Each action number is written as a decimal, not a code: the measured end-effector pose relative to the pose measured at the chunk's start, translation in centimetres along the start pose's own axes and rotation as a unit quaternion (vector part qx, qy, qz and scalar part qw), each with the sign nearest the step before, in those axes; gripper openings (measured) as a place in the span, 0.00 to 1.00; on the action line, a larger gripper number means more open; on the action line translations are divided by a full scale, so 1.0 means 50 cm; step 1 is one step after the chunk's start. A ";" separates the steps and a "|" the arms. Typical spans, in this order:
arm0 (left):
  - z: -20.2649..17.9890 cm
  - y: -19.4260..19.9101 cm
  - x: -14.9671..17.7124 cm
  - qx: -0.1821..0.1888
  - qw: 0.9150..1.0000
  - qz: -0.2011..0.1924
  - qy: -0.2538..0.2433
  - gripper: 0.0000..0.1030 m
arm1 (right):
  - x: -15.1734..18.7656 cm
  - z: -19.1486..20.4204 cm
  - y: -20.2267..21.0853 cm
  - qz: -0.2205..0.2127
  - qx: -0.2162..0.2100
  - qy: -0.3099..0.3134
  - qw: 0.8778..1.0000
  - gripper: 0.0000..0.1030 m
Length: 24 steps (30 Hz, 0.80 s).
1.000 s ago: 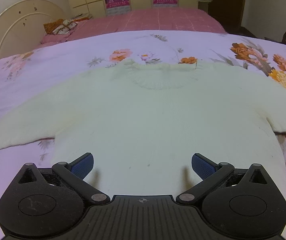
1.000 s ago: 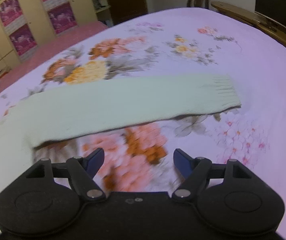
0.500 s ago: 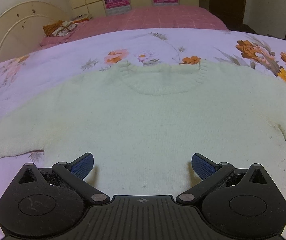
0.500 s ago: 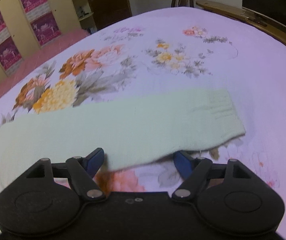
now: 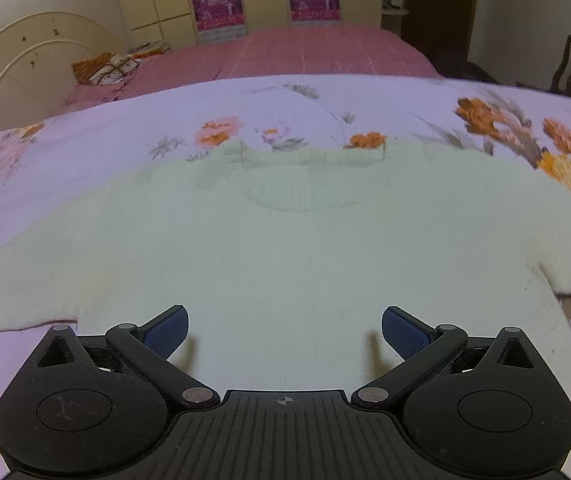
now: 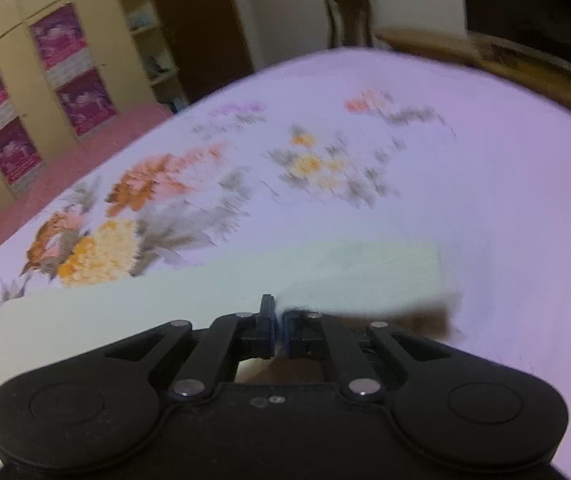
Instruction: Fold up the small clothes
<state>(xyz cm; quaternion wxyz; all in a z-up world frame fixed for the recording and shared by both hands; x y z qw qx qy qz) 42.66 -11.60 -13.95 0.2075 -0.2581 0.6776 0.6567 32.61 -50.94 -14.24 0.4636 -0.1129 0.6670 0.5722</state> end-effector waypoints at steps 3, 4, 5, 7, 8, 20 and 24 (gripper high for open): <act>0.027 0.002 -0.012 -0.012 1.000 -0.002 0.009 1.00 | -0.022 0.059 0.020 -0.027 -0.029 0.039 0.998 0.05; 0.039 0.002 -0.015 -0.016 1.000 -0.003 0.011 1.00 | -0.029 0.086 0.025 -0.033 -0.041 0.054 0.997 0.05; 0.053 0.003 -0.019 -0.019 1.000 -0.006 0.014 1.00 | -0.036 0.117 0.030 -0.037 -0.058 0.066 0.995 0.05; 0.086 0.005 -0.025 -0.030 0.999 -0.009 0.023 1.00 | -0.050 0.184 0.037 -0.044 -0.095 0.084 0.991 0.05; 0.106 0.008 -0.029 -0.031 0.999 -0.011 0.032 1.00 | -0.054 0.225 0.040 -0.047 -0.116 0.093 0.988 0.05; 0.310 -0.015 -0.047 -0.056 0.994 -0.005 0.096 1.00 | 0.120 0.740 0.044 0.034 -0.332 0.269 0.903 0.14; 0.320 -0.025 -0.042 -0.015 0.994 0.003 0.105 1.00 | 0.170 0.791 0.072 0.046 -0.351 0.314 0.881 0.60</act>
Point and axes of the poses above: each gripper's, at about its wrist camera, not at the fingertips, and y roughly against the way its jaws point, z to its left, x to its underside, the point moved 2 cm from there along -y, roughly the way its jaws point, and after that the axes turned 8 degrees about y, right-handed, at the moved point
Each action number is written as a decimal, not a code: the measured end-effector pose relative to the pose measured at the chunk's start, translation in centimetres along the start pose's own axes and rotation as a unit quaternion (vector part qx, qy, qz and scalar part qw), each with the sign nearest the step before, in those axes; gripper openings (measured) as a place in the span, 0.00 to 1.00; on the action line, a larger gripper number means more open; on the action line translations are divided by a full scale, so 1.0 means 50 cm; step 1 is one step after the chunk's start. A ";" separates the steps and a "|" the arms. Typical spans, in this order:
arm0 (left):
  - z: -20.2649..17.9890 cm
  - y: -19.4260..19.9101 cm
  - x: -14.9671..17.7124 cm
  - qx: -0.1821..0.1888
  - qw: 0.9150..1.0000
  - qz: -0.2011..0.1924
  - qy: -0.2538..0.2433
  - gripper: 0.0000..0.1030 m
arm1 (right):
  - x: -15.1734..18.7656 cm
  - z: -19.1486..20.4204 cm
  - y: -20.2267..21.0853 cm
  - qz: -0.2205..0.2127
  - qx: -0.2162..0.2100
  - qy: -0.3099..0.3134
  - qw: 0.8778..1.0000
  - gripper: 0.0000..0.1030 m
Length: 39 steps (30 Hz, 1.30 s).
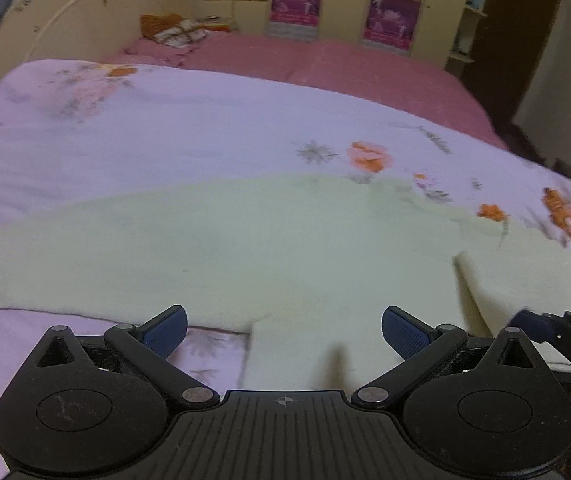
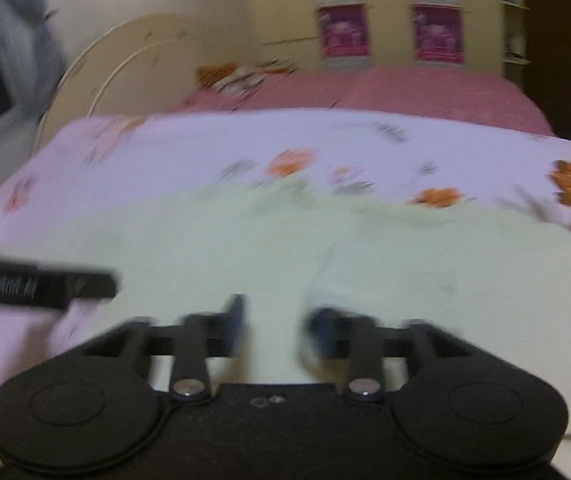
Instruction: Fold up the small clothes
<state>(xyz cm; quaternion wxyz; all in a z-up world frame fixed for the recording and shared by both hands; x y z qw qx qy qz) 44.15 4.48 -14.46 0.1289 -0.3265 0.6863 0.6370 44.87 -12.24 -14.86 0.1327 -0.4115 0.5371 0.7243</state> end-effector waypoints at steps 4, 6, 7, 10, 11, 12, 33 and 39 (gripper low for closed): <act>-0.035 -0.013 0.012 0.037 0.999 0.000 -0.013 1.00 | 0.004 -0.020 0.066 -0.026 -0.011 -0.006 1.000 0.64; -0.072 -0.017 0.026 0.058 0.997 -0.003 -0.040 1.00 | 0.020 -0.051 0.101 -0.028 0.017 -0.022 0.999 0.63; -0.095 -0.020 0.034 0.061 0.996 -0.002 -0.061 1.00 | 0.032 -0.068 0.119 -0.027 0.027 -0.030 0.999 0.63; -0.176 -0.036 0.068 0.074 0.988 0.001 -0.135 1.00 | 0.068 -0.124 0.171 -0.023 0.067 -0.062 0.996 0.64; -0.200 -0.041 0.079 0.076 0.985 0.000 -0.153 1.00 | 0.081 -0.139 0.189 -0.022 0.082 -0.071 0.994 0.64; -0.219 -0.048 0.087 0.075 0.983 -0.002 -0.167 1.00 | 0.093 -0.151 0.201 -0.022 0.099 -0.077 0.992 0.64; -0.181 -0.088 0.046 0.085 0.993 -0.081 -0.019 0.05 | 0.225 -0.257 0.226 0.016 0.187 -0.158 0.969 0.64; -0.150 -0.108 0.045 0.083 0.994 -0.070 0.006 0.05 | 0.211 -0.246 0.193 0.022 0.184 -0.135 0.973 0.56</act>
Point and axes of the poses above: each gripper's, at about its wrist camera, not at the fingertips, and y roughly against the way its jaws point, z to its left, x to its underside, the point moved 2 cm from there along -y, roughly the way its jaws point, and after that the axes turned 8 degrees about y, right-handed, at the moved point
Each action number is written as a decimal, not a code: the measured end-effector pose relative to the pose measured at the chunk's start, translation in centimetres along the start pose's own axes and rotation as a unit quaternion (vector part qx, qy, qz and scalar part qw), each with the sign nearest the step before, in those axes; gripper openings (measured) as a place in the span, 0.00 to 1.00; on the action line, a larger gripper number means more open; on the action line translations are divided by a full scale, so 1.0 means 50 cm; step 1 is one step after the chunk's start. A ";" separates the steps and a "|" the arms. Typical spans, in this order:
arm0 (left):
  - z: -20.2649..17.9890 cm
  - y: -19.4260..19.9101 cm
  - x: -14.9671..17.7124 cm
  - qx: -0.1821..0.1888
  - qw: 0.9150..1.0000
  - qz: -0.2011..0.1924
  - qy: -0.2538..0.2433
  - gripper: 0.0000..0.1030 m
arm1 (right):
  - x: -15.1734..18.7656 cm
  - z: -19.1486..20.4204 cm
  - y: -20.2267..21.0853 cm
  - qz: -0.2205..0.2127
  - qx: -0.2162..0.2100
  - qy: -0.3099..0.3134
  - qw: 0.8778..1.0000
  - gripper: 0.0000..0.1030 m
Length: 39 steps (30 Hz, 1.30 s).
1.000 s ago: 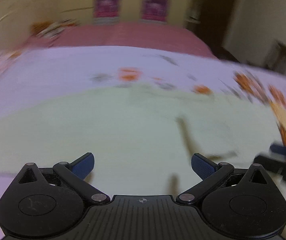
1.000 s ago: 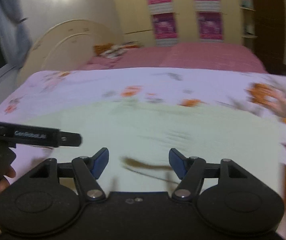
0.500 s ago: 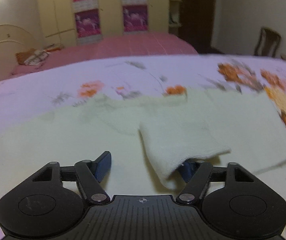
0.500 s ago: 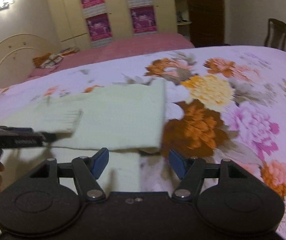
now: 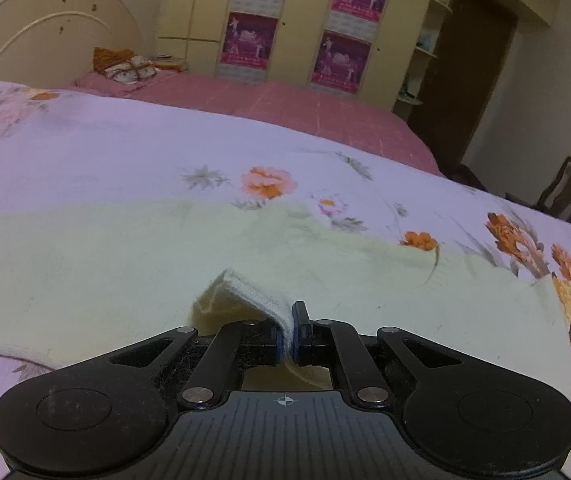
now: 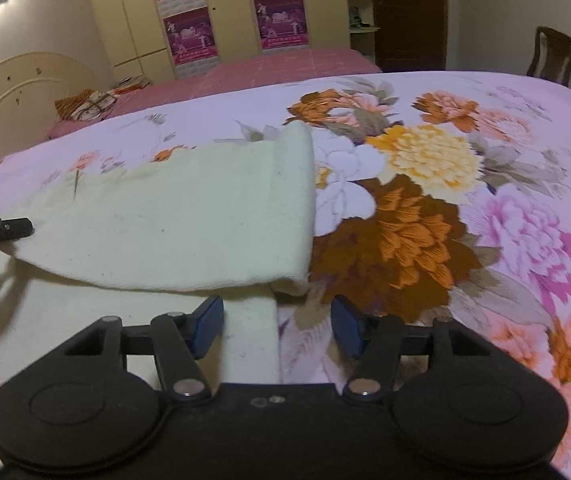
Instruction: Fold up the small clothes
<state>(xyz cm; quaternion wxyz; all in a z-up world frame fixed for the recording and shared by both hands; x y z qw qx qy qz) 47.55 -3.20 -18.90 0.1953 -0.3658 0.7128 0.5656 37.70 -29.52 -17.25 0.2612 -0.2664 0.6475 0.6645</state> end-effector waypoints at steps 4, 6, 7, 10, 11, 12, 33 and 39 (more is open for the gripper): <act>0.024 0.028 -0.013 -0.010 0.999 -0.030 0.015 0.05 | -0.011 0.000 -0.010 -0.008 0.000 -0.007 1.000 0.43; 0.045 0.025 -0.022 -0.025 0.999 -0.027 0.015 0.05 | -0.019 -0.004 -0.018 -0.008 -0.012 -0.025 1.000 0.31; 0.054 0.020 -0.023 -0.034 0.999 -0.026 0.012 0.05 | -0.022 -0.003 -0.023 -0.007 -0.015 -0.030 0.999 0.26; 0.066 0.007 -0.018 -0.048 0.999 -0.016 -0.002 0.05 | -0.023 -0.004 -0.033 -0.010 -0.012 -0.040 0.999 0.15; 0.070 0.000 -0.011 -0.051 0.999 -0.007 -0.007 0.05 | -0.022 -0.007 -0.030 -0.015 -0.008 -0.048 0.999 0.11; 0.073 -0.007 -0.002 -0.054 0.998 0.002 -0.014 0.05 | -0.018 -0.013 -0.028 -0.019 0.000 -0.060 0.998 0.09; 0.057 0.017 -0.020 -0.053 0.997 -0.010 -0.062 0.79 | -0.091 -0.072 -0.060 -0.028 -0.043 -0.123 0.991 0.42; 0.069 -0.027 -0.010 -0.075 0.996 0.001 -0.054 0.80 | -0.146 -0.074 -0.152 -0.022 -0.049 -0.128 0.990 0.37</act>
Point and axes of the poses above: each gripper's, at about its wrist camera, not at the fingertips, and y roughly against the way its jaws point, z to its left, x to its underside, the point moved 2 cm from there along -y, roughly the way its jaws point, and after that the axes turned 8 degrees about y, right-handed, at the moved point
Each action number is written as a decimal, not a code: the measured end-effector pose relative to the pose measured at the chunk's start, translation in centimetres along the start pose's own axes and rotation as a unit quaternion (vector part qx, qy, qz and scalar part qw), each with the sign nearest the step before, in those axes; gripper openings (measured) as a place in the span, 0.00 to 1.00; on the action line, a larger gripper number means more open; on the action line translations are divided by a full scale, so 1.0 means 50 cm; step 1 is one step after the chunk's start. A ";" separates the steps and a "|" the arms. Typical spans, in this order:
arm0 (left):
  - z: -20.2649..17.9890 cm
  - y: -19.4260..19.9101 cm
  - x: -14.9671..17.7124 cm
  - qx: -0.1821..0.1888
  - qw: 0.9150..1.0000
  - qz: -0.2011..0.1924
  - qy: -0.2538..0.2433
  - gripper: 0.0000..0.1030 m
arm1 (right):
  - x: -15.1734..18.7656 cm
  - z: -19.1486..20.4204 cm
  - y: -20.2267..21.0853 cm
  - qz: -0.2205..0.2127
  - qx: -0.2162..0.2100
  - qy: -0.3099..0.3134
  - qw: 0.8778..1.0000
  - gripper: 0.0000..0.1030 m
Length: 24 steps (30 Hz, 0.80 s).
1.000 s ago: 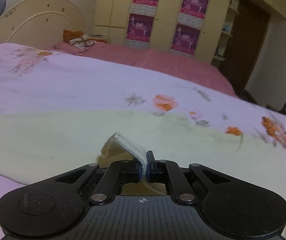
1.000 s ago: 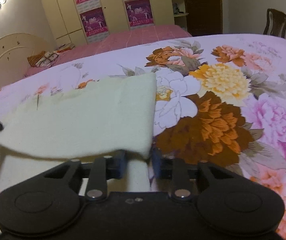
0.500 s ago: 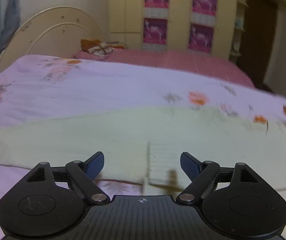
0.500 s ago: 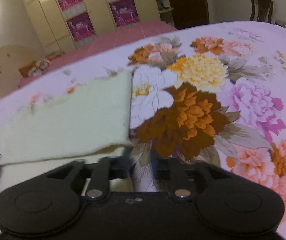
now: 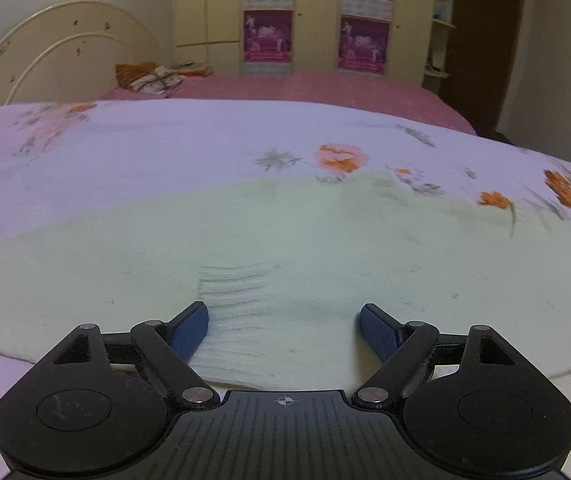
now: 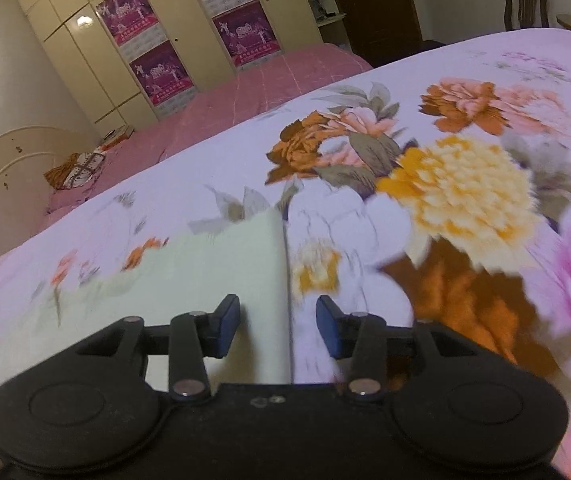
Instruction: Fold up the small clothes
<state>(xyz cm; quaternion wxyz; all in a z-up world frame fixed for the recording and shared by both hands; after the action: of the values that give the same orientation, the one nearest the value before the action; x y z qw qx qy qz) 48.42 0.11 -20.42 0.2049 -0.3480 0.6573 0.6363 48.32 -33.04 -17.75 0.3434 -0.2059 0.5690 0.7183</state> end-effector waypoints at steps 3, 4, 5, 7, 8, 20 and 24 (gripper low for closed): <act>-0.003 -0.003 -0.003 -0.002 1.000 0.002 -0.001 0.81 | -0.017 0.009 -0.027 0.008 0.010 0.014 1.000 0.08; -0.004 -0.005 -0.001 -0.002 1.000 0.001 -0.002 0.83 | -0.016 0.012 -0.026 0.005 0.025 0.026 0.999 0.07; -0.002 -0.009 -0.004 -0.003 1.000 0.001 -0.002 0.83 | -0.011 0.014 -0.027 0.000 0.049 0.045 0.998 0.06; -0.002 -0.008 -0.003 -0.005 1.000 0.004 0.000 0.83 | 0.001 0.008 -0.026 -0.009 0.056 0.053 0.997 0.03; -0.002 -0.005 -0.005 -0.005 1.000 0.005 0.002 0.83 | 0.000 0.012 -0.023 -0.009 0.060 0.054 0.997 0.06; 0.016 0.006 -0.023 -0.012 0.999 0.033 0.011 0.90 | -0.006 0.058 -0.012 -0.001 0.080 0.107 0.991 0.21; 0.056 0.052 -0.014 -0.035 0.999 0.033 0.019 0.91 | -0.006 0.099 0.057 -0.028 0.033 0.102 0.994 0.32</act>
<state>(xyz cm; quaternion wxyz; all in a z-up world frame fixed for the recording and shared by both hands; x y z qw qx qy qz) 46.54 2.87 -18.43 0.1592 -0.3448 0.6495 0.6587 46.91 -28.69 -14.31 0.3102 -0.2827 0.6186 0.6642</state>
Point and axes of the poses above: each gripper's, at about its wrist camera, not at the fingertips, and y roughly against the way its jaws point, z to its left, x to its underside, the point moved 2 cm from there along -y, roughly the way its jaws point, and after that the axes turned 8 degrees about y, right-handed, at the moved point
